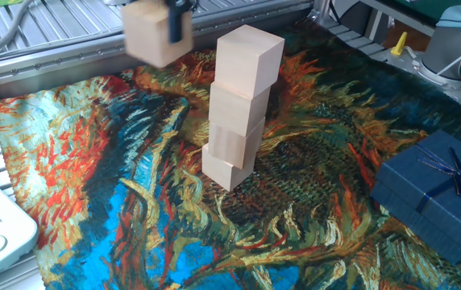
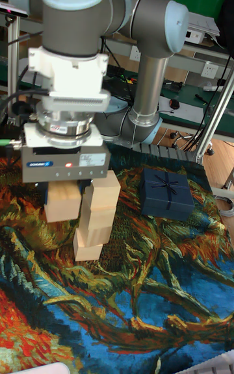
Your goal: Stack the blocks in a vertical line of five
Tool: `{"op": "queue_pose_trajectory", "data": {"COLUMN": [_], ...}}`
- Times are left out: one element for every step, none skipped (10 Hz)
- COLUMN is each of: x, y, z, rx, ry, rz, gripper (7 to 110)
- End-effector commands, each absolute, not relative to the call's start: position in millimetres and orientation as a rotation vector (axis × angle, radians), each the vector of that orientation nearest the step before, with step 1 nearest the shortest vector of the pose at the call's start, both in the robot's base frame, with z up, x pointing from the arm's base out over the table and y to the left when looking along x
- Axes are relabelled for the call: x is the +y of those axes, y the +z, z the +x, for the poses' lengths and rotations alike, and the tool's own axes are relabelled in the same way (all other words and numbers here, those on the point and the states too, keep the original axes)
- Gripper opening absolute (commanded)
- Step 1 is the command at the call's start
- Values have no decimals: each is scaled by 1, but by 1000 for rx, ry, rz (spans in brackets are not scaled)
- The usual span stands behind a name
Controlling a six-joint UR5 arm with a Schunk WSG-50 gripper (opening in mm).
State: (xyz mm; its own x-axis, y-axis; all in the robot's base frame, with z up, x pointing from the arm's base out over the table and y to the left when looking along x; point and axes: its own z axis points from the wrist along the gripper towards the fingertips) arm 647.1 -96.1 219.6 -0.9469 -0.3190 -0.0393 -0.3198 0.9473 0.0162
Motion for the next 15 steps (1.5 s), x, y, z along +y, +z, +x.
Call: {"op": "queue_pose_trajectory", "data": {"x": [-96, -100, -97, -94, -89, -91, -95, -96, -91, -99, -96, -95, -88, -88, -88], "y": [229, 230, 230, 230, 230, 229, 228, 228, 229, 229, 229, 229, 229, 229, 229], "z": [630, 627, 628, 629, 625, 627, 628, 627, 626, 623, 621, 621, 618, 619, 617], "rx": [3083, 3093, 3089, 3082, 3085, 3087, 3097, 3099, 3096, 3104, 3112, 3112, 3123, 3115, 3116], "ry": [-7, -11, 5, 22, 62, 49, 27, 23, 56, 17, 36, 44, 90, 87, 93], "rz": [-553, -562, -562, -565, -561, -571, -566, -564, -568, -577, -561, -566, -544, -567, -583], "gripper": [22, 22, 22, 22, 22, 22, 22, 22, 22, 22, 22, 22, 22, 22, 22]}}
